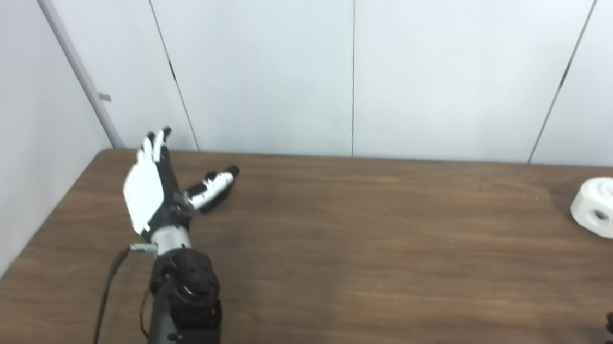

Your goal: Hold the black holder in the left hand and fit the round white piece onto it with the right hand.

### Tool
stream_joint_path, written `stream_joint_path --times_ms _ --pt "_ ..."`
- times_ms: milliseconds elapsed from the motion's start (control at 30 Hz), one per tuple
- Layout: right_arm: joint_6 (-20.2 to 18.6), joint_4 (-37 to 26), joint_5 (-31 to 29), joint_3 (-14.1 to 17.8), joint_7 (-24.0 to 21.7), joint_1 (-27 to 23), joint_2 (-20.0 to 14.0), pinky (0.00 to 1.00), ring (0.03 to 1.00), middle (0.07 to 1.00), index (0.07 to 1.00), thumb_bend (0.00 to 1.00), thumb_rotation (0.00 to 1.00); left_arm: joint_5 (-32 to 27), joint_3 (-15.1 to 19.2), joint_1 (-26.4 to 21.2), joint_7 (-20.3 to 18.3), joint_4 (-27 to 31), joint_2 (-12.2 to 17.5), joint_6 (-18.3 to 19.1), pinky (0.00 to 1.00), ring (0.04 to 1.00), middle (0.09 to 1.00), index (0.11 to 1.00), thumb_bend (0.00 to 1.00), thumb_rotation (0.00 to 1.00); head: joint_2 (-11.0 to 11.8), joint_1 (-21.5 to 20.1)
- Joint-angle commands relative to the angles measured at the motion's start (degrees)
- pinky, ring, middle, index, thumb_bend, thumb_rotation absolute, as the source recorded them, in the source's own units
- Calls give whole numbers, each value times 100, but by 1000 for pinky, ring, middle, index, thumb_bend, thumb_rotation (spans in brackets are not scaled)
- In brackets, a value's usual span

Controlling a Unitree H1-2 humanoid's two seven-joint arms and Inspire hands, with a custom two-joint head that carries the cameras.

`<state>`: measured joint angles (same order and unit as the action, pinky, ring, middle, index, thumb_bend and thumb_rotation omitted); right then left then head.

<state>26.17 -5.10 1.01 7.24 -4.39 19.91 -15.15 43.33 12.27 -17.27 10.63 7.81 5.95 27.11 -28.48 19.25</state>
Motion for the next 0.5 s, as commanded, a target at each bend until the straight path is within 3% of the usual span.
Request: stream_joint_path --times_ms 0,467 --pt "75 880 190 67 156 -192 -124 784 864 869 818 77 877 192 -18 -373 288 -138 32 -22 1000 1000 1000 932 1000 378 12 9" --pt "75 1014 197 58 165 -270 -124 789 870 872 816 55 909 99 -54 -598 1063 -1338 164 -24 1000 1000 1000 923 981 347 136 48"
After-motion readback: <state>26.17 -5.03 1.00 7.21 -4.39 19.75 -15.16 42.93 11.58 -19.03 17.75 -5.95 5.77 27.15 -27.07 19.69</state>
